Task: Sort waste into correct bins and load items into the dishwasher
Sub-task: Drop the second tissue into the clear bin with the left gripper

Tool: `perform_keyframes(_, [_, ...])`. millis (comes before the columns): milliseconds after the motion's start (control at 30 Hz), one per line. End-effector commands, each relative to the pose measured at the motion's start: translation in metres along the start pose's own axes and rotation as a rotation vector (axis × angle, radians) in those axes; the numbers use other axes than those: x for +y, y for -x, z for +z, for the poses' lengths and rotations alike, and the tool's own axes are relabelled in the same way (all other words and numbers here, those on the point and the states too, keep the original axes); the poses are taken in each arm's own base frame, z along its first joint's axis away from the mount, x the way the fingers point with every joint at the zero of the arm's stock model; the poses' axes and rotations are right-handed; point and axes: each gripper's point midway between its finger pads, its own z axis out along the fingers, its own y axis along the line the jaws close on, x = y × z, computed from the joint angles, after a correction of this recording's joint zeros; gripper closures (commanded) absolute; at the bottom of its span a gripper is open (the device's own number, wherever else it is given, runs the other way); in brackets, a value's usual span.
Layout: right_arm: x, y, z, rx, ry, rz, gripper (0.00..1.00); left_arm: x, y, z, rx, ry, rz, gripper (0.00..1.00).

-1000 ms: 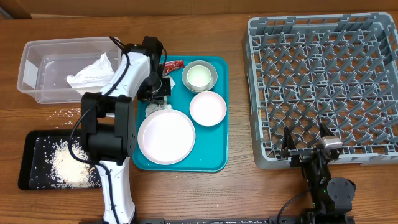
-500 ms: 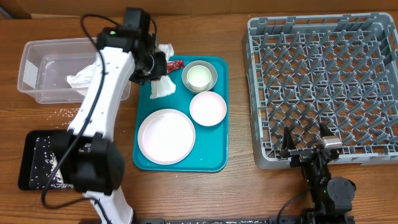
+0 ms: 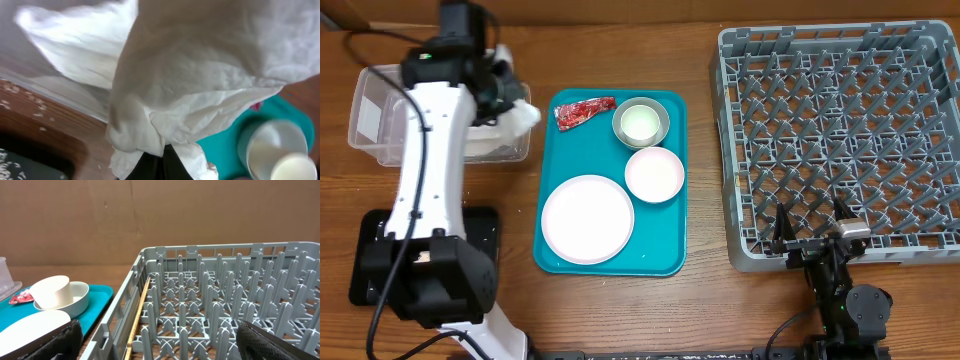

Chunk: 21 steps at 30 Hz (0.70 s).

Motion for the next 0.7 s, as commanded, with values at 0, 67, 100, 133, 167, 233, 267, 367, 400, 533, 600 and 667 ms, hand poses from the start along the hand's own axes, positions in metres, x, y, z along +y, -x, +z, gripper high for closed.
perform_keyframes(0, [-0.003,-0.001,0.0,-0.007,-0.011,-0.002,0.0,0.024,0.024,-0.004,-0.068,0.033,-0.114,0.96])
perform_keyframes(67, [-0.003,-0.001,0.0,-0.007,-0.011,-0.002,0.0,0.034,0.035,-0.004,-0.093,0.035,-0.141,0.96])
perform_keyframes(100, [-0.003,-0.001,0.0,-0.006,-0.011,-0.002,0.0,0.039,0.04,-0.003,-0.104,0.037,-0.155,0.96])
perform_keyframes(133, [-0.003,-0.001,0.0,-0.007,-0.012,-0.002,0.0,0.045,0.047,-0.002,-0.12,0.038,-0.171,0.96])
perform_keyframes(167, [-0.003,-0.001,0.0,-0.006,-0.011,-0.002,0.0,0.048,0.05,-0.001,-0.127,0.038,-0.177,0.96])
perform_keyframes(233, [-0.003,-0.001,0.0,-0.006,-0.011,-0.002,0.0,0.054,0.058,0.004,-0.145,0.04,-0.193,0.96])
perform_keyframes(267, [-0.003,-0.001,0.0,-0.007,-0.011,-0.002,0.0,0.056,0.061,0.006,-0.153,0.045,-0.198,0.96])
perform_keyframes(367, [-0.003,-0.001,0.0,-0.007,-0.011,-0.002,0.0,0.067,0.066,0.019,-0.164,0.09,-0.207,0.91])
perform_keyframes(400, [-0.003,-0.001,0.0,-0.007,-0.011,-0.002,0.0,0.07,0.066,0.023,-0.164,0.107,-0.207,0.81])
perform_keyframes(533, [-0.003,-0.001,0.0,-0.006,-0.011,-0.002,0.0,0.082,0.063,0.046,-0.138,0.178,-0.207,0.55])
perform_keyframes(600, [-0.003,-0.001,0.0,-0.007,-0.011,-0.002,0.0,0.086,0.059,0.055,-0.117,0.196,-0.207,0.54])
perform_keyframes(667, [-0.003,-0.001,0.0,-0.007,-0.011,-0.002,0.0,0.085,0.054,0.059,-0.088,0.186,-0.207,0.55])
